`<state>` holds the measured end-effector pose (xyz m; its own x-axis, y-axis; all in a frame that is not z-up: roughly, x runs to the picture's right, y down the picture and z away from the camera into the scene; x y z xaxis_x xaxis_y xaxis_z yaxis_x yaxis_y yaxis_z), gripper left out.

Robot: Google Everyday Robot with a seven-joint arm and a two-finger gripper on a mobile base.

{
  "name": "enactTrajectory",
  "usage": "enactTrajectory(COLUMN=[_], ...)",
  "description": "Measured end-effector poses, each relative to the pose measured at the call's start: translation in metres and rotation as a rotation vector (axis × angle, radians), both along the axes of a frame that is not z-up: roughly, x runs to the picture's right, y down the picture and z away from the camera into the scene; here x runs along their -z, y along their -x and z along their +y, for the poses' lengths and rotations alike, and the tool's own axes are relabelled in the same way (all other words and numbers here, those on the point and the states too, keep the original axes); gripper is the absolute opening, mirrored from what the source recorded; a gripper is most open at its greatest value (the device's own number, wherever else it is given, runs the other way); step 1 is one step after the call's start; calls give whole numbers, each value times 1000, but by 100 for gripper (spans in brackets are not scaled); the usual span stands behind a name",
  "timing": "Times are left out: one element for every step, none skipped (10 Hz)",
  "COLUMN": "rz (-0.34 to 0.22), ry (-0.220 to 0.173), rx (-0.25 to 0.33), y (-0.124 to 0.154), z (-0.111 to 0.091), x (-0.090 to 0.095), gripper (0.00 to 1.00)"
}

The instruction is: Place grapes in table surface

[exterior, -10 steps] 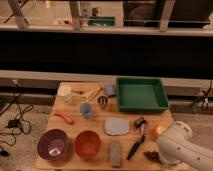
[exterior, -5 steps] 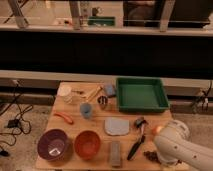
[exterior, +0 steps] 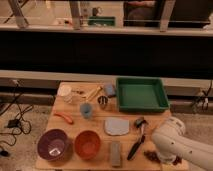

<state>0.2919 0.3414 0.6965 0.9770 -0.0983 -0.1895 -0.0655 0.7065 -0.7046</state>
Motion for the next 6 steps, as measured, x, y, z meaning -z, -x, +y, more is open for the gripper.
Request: enactTrajectory(rz=[15, 28, 38, 47, 52, 47], ry=[6, 12, 16, 25, 31, 43], rx=[-6, -13, -21, -31, -41, -55], y=[-7, -13, -18, -24, -29, -31], z=[1, 2, 3, 4, 5, 5], x=[-4, -7, -10, -13, -15, -17], gripper=[80, 80, 80, 80, 80, 80])
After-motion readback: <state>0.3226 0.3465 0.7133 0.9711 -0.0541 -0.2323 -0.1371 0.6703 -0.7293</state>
